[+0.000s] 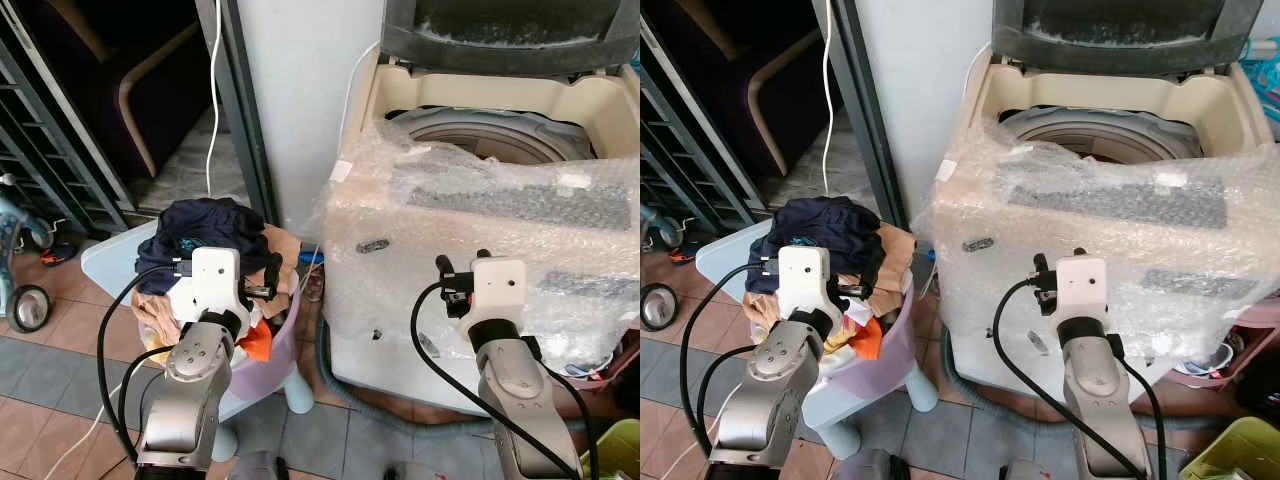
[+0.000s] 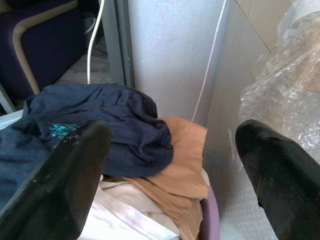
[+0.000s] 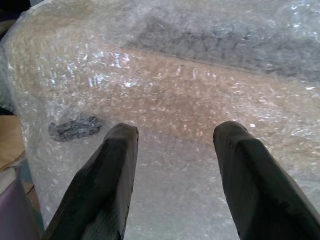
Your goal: Clothes washing
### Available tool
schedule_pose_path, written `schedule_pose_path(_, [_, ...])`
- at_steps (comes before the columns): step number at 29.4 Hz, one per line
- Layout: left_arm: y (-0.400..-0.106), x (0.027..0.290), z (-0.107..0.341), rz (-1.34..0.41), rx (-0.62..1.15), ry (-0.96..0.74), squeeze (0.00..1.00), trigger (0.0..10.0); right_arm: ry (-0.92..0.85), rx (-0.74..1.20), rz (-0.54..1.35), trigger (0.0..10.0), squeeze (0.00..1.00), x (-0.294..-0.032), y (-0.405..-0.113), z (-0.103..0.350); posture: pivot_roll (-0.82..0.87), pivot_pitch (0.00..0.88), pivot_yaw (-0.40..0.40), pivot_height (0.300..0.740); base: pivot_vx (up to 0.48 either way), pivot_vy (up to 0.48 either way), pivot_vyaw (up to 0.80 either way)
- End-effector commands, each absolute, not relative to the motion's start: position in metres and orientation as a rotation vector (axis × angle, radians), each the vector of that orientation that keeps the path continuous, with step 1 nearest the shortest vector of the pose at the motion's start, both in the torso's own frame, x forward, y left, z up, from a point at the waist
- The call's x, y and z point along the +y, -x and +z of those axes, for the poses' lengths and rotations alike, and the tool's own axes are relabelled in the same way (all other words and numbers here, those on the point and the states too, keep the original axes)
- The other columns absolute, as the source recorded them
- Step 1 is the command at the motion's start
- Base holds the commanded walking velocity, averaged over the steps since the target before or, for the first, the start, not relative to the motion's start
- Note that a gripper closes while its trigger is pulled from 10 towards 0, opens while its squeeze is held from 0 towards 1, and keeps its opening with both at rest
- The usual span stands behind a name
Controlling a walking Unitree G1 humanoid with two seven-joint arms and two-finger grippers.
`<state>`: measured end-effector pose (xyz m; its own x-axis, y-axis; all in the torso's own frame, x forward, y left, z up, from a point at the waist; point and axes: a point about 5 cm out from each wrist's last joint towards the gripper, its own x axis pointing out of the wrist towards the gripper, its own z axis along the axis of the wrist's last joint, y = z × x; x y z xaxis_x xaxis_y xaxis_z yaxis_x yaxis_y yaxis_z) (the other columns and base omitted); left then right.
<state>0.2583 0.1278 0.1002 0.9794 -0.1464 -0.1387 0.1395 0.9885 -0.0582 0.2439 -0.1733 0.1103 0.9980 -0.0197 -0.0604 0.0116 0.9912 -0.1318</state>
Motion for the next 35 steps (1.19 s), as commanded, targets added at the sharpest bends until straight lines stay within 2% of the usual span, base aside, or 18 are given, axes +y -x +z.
schedule_pose_path(1, [-0.250,0.138,0.101,-0.160,0.139,-0.020,0.00,10.0,0.140,0.081,0.010,10.0,0.00,-0.176,-0.242,0.109,-0.07,0.060,0.060,0.740,0.000,0.480,0.00])
schedule_pose_path(7, [-0.239,0.151,0.096,-0.192,0.154,-0.083,0.00,10.0,0.219,0.096,0.014,10.0,0.00,-0.187,-0.239,0.107,-0.06,0.050,0.041,0.740,0.000,0.480,0.00])
schedule_pose_path(10, [-0.233,0.159,0.091,-0.184,0.159,-0.114,0.00,10.0,0.228,0.127,-0.060,10.0,0.00,-0.201,-0.241,0.103,-0.06,0.035,0.025,0.740,0.000,0.480,0.00])
schedule_pose_path(13, [-0.227,0.163,0.088,-0.175,0.162,-0.139,0.00,10.0,0.225,0.128,-0.069,10.0,0.00,-0.206,-0.244,0.103,-0.05,0.021,0.013,0.740,0.000,0.097,0.00])
schedule_pose_path(21, [-0.225,0.162,0.086,-0.177,0.157,-0.151,0.00,10.0,0.273,0.088,-0.014,10.0,0.00,-0.198,-0.249,0.105,-0.05,0.001,0.006,0.740,0.000,0.000,0.00])
schedule_pose_path(25, [-0.234,0.157,0.096,-0.180,0.103,-0.146,0.00,10.0,0.274,0.080,-0.001,10.0,0.00,-0.194,-0.258,0.106,-0.03,0.000,-0.061,0.740,0.000,0.000,0.00])
schedule_pose_path(29, [-0.232,0.166,0.097,-0.131,0.101,-0.149,0.00,10.0,0.269,0.086,0.043,10.0,0.00,-0.186,-0.262,0.104,-0.01,0.000,-0.083,0.740,0.000,0.000,0.00])
schedule_pose_path(30, [-0.230,0.169,0.094,-0.119,0.106,-0.151,0.00,10.0,0.261,0.086,0.075,10.0,0.00,-0.179,-0.266,0.103,0.02,0.000,-0.114,0.740,0.000,0.000,0.00])
schedule_pose_path(35, [-0.224,0.169,0.090,-0.104,0.114,-0.169,0.00,10.0,0.252,0.071,0.134,10.0,0.00,-0.167,-0.278,0.103,0.05,0.000,-0.132,0.740,0.000,0.000,0.00])
